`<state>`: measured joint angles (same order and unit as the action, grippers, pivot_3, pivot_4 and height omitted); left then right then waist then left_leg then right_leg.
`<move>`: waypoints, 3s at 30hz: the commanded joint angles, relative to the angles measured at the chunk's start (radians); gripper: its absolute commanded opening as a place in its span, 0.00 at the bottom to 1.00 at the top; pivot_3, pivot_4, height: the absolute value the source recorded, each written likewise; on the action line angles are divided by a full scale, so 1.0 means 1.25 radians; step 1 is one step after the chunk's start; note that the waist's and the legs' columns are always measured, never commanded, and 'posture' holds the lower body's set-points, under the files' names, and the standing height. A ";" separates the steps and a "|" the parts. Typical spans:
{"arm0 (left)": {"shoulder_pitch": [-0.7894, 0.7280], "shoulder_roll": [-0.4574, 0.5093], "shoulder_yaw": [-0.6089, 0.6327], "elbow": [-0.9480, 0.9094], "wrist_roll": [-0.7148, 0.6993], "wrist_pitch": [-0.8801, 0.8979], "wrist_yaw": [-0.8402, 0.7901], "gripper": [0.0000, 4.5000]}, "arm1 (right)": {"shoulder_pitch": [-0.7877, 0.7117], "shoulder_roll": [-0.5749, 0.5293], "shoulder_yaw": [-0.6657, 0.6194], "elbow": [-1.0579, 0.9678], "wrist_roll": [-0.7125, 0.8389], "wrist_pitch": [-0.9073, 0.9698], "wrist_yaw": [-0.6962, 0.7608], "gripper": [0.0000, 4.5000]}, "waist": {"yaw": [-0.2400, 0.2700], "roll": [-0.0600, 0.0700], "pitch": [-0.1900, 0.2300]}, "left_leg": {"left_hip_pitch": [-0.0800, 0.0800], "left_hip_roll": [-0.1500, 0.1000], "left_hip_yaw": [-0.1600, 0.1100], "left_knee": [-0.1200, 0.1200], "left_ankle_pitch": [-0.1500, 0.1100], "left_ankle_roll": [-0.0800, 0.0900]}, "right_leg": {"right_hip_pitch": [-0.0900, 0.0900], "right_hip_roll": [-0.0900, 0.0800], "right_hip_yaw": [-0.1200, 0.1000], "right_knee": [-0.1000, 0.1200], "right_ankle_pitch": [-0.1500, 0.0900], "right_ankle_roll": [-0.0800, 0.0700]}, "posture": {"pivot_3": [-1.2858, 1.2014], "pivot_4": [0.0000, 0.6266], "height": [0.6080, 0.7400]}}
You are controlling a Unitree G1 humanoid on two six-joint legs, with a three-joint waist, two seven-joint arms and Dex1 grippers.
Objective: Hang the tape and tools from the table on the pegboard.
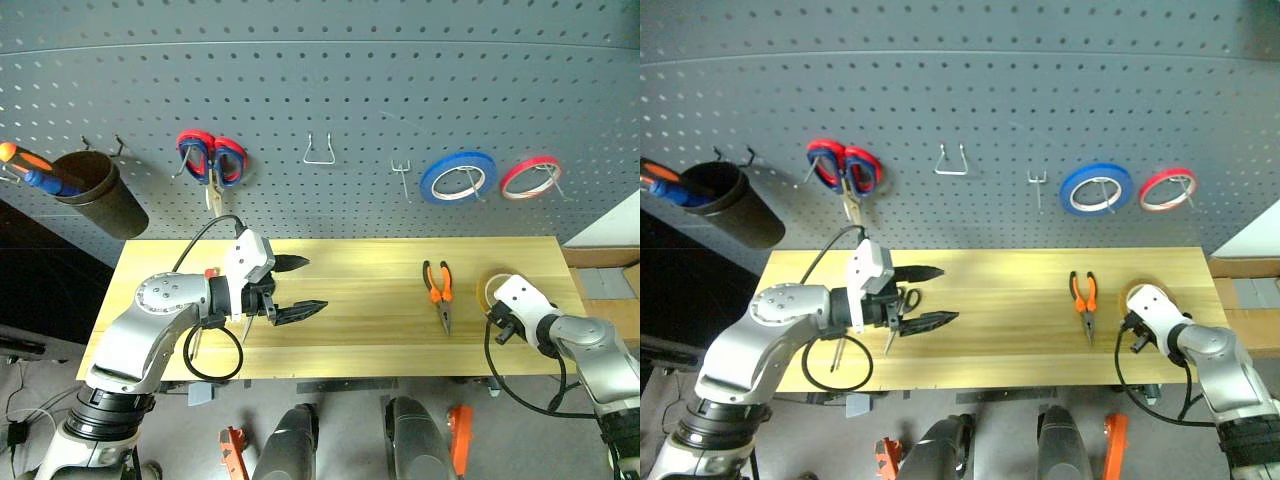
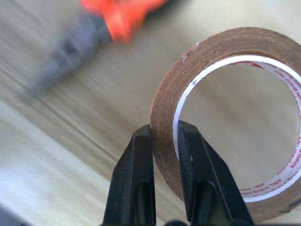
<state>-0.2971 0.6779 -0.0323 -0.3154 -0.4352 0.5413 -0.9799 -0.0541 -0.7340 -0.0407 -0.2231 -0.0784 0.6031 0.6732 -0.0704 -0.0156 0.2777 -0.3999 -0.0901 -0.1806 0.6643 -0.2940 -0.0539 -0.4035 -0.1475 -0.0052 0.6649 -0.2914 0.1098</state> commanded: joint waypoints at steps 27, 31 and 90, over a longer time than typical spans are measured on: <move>0.010 -0.055 0.106 0.018 -0.015 -0.095 0.140 1.00 | -0.226 0.211 0.305 -0.140 -0.323 -0.231 -0.249 0.03 | -0.013 -0.001 -0.001 | 0.001 0.009 0.004 0.000 0.001 -0.002 | -0.002 0.004 0.001 0.000 0.002 -0.003 | 0.47 0.41 1.00; 0.009 -0.057 0.106 0.016 -0.012 -0.099 0.144 1.00 | -0.258 0.227 0.303 -0.087 -0.329 -0.274 -0.249 0.03 | -0.013 -0.001 -0.001 | 0.001 0.009 0.005 0.000 0.001 -0.002 | -0.002 0.005 0.001 0.000 0.003 -0.004 | 0.47 0.41 1.00; 0.010 -0.002 0.036 0.127 0.079 -0.252 0.012 1.00 | -0.079 0.547 0.133 -0.258 -0.176 0.262 -0.225 0.99 | -0.017 -0.002 -0.001 | 0.003 0.013 0.016 0.001 0.004 -0.006 | -0.014 0.014 0.016 0.013 0.008 -0.009 | 0.46 0.42 1.00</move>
<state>-0.2853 0.6551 0.0191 -0.1476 -0.3370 0.2525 -0.9306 -0.1201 -0.0773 0.1684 -0.5470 -0.3219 0.8668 0.4254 -0.0913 -0.0181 0.2758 -0.3958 -0.0731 -0.1610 0.6658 -0.2889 -0.0620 -0.4205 -0.1295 0.0151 0.6806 -0.2800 0.0981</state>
